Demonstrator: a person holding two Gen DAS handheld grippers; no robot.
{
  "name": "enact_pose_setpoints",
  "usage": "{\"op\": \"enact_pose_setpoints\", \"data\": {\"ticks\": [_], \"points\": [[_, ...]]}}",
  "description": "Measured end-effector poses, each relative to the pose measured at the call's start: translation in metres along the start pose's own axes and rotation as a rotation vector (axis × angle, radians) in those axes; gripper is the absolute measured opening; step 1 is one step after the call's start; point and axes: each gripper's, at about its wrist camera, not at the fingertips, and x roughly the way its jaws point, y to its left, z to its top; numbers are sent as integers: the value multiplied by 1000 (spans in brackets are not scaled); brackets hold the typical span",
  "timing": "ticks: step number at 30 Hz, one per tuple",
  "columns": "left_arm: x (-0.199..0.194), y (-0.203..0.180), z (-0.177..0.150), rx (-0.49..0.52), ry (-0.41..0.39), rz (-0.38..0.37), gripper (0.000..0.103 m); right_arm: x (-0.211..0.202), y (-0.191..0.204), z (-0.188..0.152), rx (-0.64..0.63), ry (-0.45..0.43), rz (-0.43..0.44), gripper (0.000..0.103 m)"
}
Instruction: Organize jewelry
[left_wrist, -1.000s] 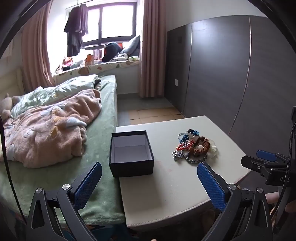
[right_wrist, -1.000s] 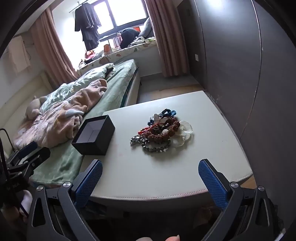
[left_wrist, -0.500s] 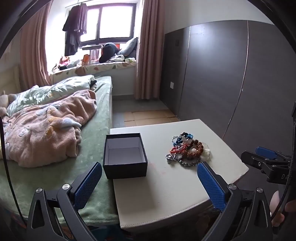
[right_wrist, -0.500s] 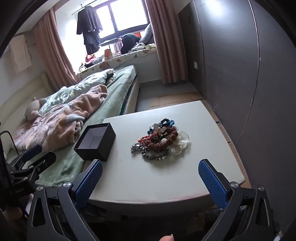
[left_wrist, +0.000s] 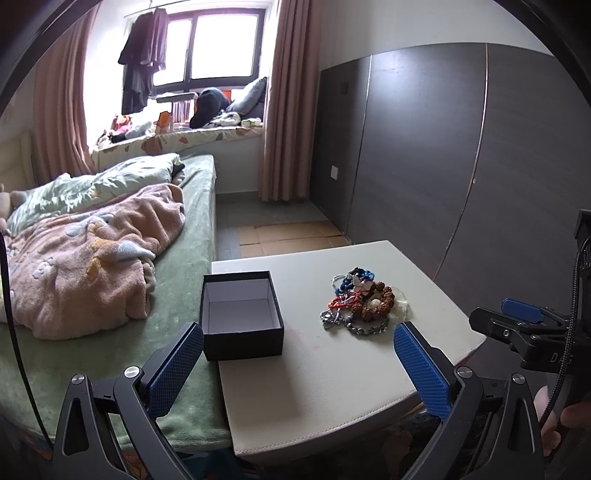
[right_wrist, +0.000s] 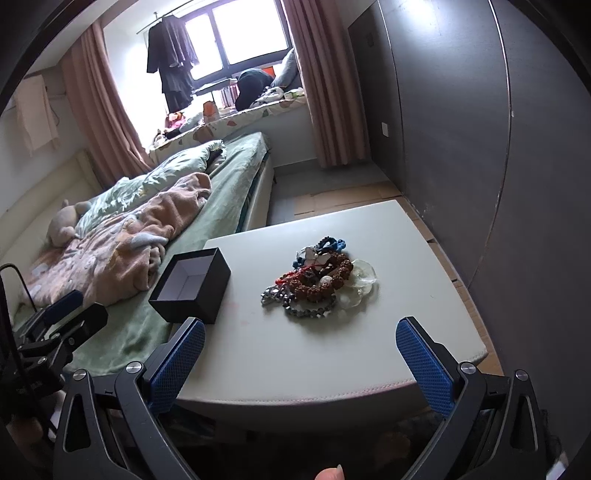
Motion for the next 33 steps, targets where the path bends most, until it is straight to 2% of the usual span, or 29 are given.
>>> {"op": "enact_pose_setpoints", "data": {"ticks": [7,11,14,33], "points": [[-2,2,1,-6,-1,0,103,-4,0,-3,-8,3,-9,103],[1,3,-1,-7,4,10,103,-6,-7,-5,13,-38,1,103],[-1,3,-2,-2,-7,15,103,0,-9,-5,27,-19,0,103],[1,1,-3,9,-7,21,103,-1,-7,-5,6,-32,20,103]]}}
